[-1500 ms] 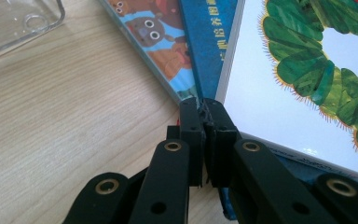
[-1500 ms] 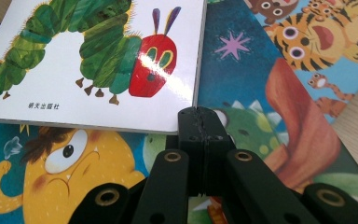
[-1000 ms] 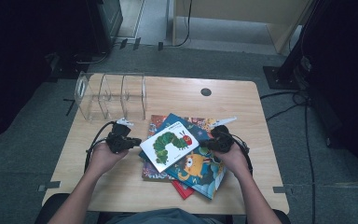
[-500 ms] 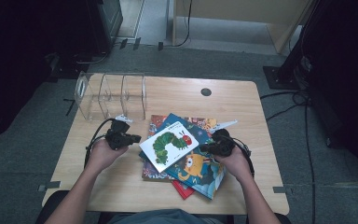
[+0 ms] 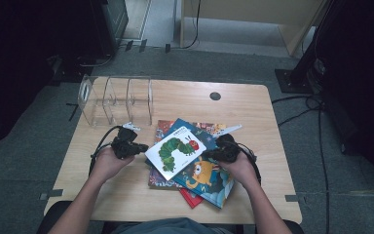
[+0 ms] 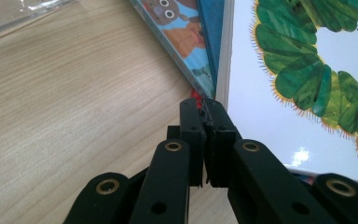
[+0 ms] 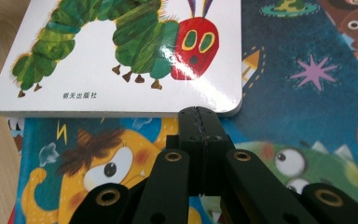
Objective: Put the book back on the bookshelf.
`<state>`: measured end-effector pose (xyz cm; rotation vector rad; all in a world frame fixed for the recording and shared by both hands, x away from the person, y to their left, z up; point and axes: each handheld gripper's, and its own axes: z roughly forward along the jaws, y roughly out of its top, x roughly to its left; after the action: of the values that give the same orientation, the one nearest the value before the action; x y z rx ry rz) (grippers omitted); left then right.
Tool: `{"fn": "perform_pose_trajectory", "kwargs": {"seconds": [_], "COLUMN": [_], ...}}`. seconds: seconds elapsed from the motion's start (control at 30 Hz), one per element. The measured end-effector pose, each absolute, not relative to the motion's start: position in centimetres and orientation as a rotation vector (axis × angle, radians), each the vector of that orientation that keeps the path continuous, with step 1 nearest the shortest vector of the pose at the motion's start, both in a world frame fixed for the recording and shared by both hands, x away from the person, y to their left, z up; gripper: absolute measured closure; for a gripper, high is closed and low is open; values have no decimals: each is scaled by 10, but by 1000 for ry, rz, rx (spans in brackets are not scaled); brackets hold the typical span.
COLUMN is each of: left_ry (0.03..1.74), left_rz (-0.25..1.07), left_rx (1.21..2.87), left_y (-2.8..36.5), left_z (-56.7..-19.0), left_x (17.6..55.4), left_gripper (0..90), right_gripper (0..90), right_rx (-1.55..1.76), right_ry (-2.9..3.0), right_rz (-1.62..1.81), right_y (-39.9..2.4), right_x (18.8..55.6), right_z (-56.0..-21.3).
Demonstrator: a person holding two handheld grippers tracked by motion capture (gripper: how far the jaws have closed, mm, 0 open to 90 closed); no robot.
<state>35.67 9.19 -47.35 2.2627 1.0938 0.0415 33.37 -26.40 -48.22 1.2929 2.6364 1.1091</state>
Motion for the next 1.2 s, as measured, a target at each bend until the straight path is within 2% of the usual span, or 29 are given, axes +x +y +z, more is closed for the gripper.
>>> {"fn": "perform_pose_trajectory", "kwargs": {"seconds": [0.67, 0.97, 1.2], "left_ry": [1207, 1204, 1171], "left_rz": [-45, -40, -82], "left_rx": [2189, 2193, 2211], "left_y": [102, 107, 104], "left_z": [-471, -467, -464], "left_x": [346, 353, 362], "left_gripper": [829, 589, 483], "right_gripper": [897, 900, 899], "right_rx": [1199, 1213, 1226], "right_ry": [2512, 2429, 2400], "right_rz": [1082, 1093, 1106], "right_y": [-238, -236, -232], "right_x": [352, 340, 322], "right_z": [-485, -482, -483]}}
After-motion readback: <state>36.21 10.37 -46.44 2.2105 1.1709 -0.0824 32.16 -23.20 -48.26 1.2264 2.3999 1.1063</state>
